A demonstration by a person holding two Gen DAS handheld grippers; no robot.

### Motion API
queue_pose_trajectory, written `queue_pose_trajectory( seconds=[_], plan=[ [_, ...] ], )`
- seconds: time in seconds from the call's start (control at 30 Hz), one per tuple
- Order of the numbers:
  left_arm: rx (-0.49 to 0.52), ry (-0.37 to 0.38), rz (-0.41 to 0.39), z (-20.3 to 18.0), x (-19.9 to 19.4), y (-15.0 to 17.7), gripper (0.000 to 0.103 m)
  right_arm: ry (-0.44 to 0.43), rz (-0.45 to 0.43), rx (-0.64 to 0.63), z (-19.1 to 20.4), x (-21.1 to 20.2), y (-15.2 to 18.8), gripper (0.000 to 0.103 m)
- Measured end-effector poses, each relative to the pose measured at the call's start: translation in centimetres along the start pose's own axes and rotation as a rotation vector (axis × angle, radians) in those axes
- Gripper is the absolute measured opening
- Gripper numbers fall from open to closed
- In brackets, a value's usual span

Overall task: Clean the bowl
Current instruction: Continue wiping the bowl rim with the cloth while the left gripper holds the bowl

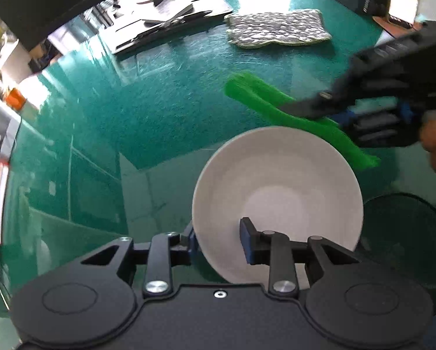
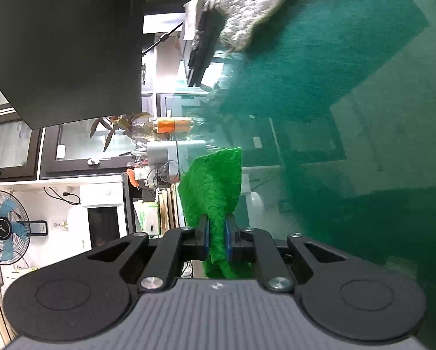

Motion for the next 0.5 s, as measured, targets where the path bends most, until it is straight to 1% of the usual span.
queue_pose_trajectory(
  seconds=[0.1,0.17,0.23,0.33,0.4,0.5],
  plan=[
    [0.019,-0.001,-0.007,0.0,0.0,-0.1,0.030,0.016,0.002,0.019,-0.7,-2.0,1.1,0.012],
    [0.032,0.000,-0.019,0.0,0.0,0.0,0.031,0.014,-0.005,0.029,-0.9,-2.1,1.4,0.012],
    [0.061,-0.017,-0.030,-0.1,0.0,0.0,0.031,0.012,-0.011,0.038,-1.1,-2.3,1.6,0.012],
    [0.107,-0.047,-0.048,-0.5,-0.4,0.2,0.033,0.010,-0.018,0.033,-0.9,-1.2,0.6,0.012],
    [0.136,-0.061,-0.065,-0.7,-0.6,0.2,0.033,-0.004,-0.006,0.005,-0.1,1.3,-0.9,0.012],
    [0.193,-0.099,-0.095,-1.2,-0.8,0.4,0.034,0.015,0.011,-0.023,0.2,4.1,-1.7,0.012]
  ],
)
Point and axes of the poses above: each gripper's, at about its wrist camera, not at the fingertips, and x roughly the way its jaws point, z to its left, y to its underside, the point moved 10 cm from there along x, roughly the way its jaws point, and after that the axes turned 9 degrees about -y, right-handed, at the moved point
